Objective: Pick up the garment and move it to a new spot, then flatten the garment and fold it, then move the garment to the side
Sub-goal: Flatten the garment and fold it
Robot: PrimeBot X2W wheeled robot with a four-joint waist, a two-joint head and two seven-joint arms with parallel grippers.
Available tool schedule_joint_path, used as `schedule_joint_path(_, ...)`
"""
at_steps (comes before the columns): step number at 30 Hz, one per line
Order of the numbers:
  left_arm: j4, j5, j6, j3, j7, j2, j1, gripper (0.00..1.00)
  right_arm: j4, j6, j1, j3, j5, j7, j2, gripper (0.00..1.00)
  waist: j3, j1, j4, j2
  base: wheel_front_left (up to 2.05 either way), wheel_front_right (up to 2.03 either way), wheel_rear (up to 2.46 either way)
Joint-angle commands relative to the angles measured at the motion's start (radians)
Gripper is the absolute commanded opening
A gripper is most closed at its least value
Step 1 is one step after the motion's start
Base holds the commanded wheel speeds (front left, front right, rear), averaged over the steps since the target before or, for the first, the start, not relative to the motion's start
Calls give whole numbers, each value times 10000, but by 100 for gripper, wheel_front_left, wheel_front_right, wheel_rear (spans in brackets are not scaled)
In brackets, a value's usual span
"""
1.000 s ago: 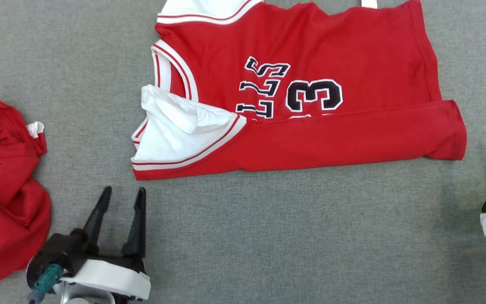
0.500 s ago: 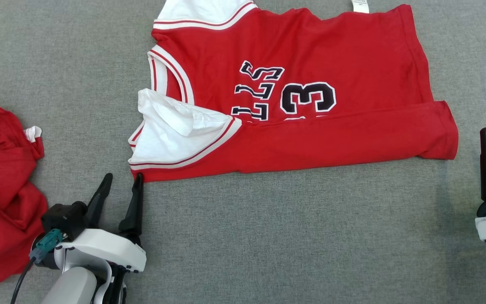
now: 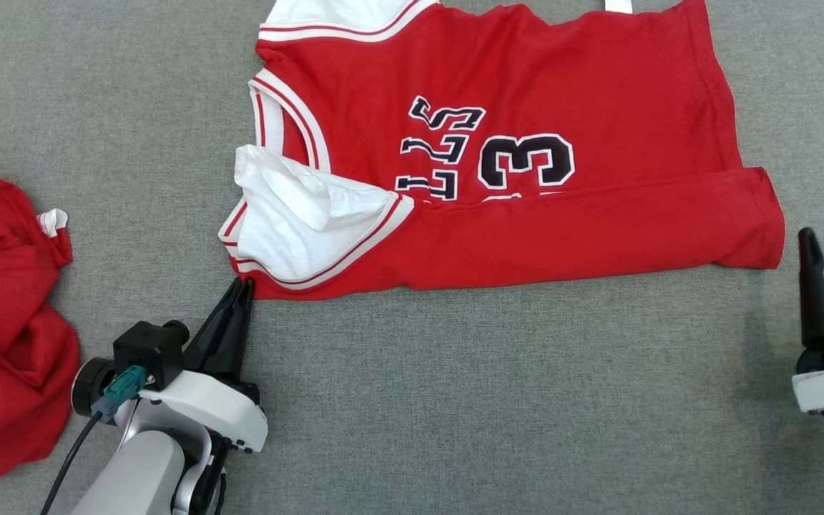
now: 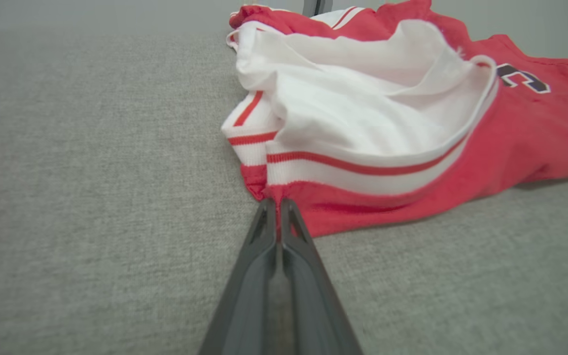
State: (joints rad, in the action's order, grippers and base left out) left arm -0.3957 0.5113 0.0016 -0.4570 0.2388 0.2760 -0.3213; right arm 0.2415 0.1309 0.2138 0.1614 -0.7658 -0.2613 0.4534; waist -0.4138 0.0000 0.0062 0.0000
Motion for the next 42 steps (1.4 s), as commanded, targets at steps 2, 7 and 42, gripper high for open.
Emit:
schedule_joint_path(2,160,-97,98,7,83,-112,319,0,462,-4,132,310,-115,-56,-10,100,116,0,13,0,0,0,0)
schedule_joint_path(7,940,28,166,284,183,34,630,0,1673,-4,593,1396,-345,-54,186,100,285,0,55,0,0,0,0)
schedule_joint_path(42,6530,1163,1676,499,-3128,2094,4566,0,739,-12,-1019,4126,-2816,-32,3509,0,1177,0,-60,0,0,0,0)
